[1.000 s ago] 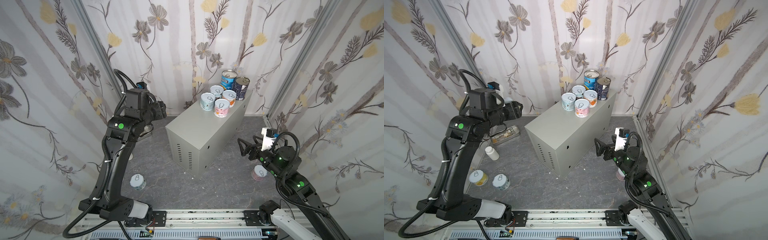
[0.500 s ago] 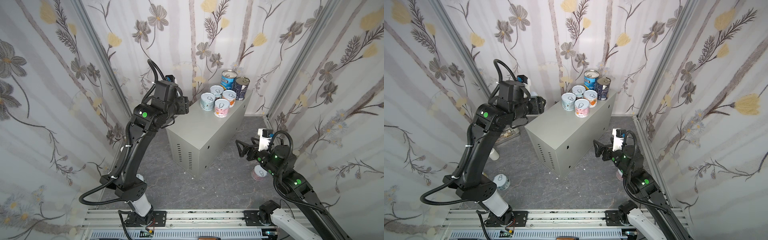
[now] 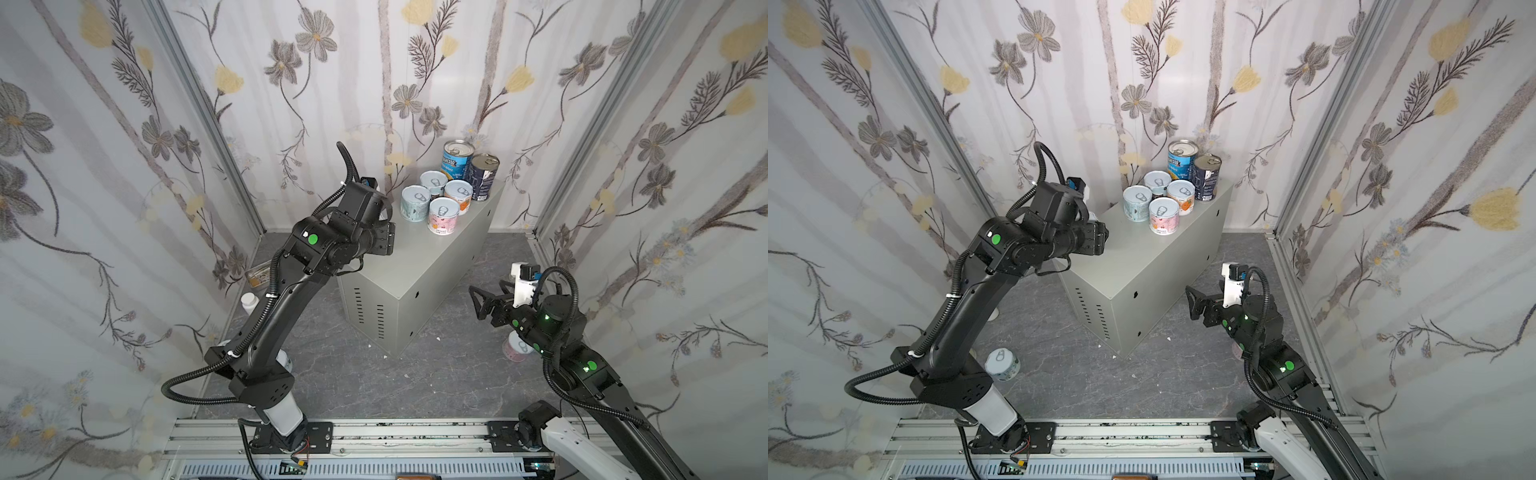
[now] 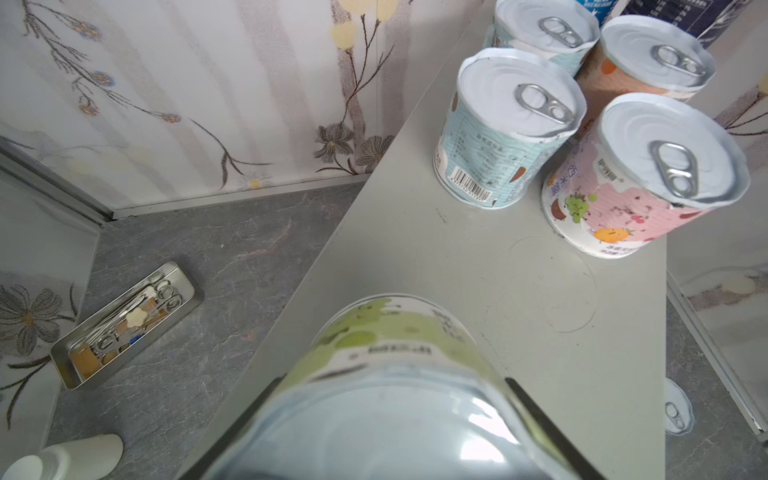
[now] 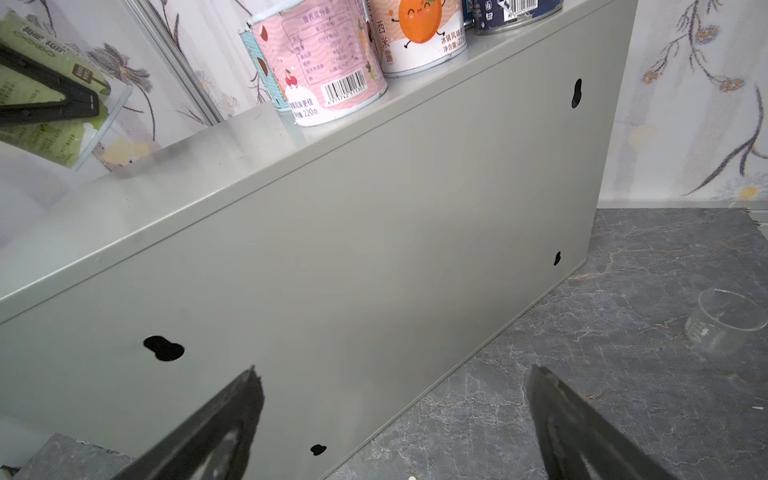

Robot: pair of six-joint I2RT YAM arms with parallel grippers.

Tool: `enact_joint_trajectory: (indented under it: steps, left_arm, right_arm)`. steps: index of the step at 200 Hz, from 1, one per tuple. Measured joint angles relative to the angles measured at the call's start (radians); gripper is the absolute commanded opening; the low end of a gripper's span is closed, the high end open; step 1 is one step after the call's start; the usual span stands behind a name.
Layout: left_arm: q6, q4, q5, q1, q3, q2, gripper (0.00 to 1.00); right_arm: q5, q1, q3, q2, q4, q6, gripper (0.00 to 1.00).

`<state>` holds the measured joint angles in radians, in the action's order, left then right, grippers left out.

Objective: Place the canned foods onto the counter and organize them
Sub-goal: 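Lower the green-print can onto the cabinet top beside the other cans and release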

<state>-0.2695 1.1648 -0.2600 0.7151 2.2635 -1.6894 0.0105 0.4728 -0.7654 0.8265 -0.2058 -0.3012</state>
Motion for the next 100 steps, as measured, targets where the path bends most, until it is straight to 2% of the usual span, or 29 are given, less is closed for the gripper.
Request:
enact_joint_trajectory:
  steps: [65, 100]
  left_arm:
    - [-0.005, 0.012, 0.029, 0.001, 0.097, -0.117, 0.60]
    - [-0.012, -0.002, 0.035, -0.001, 0.130, -0.158, 0.74]
  right_arm:
    - [0.021, 0.000, 0.046, -0.001, 0.033, 0.000, 1.00]
    - [0.021, 0.000, 0.055, -0.005, 0.039, 0.000, 1.00]
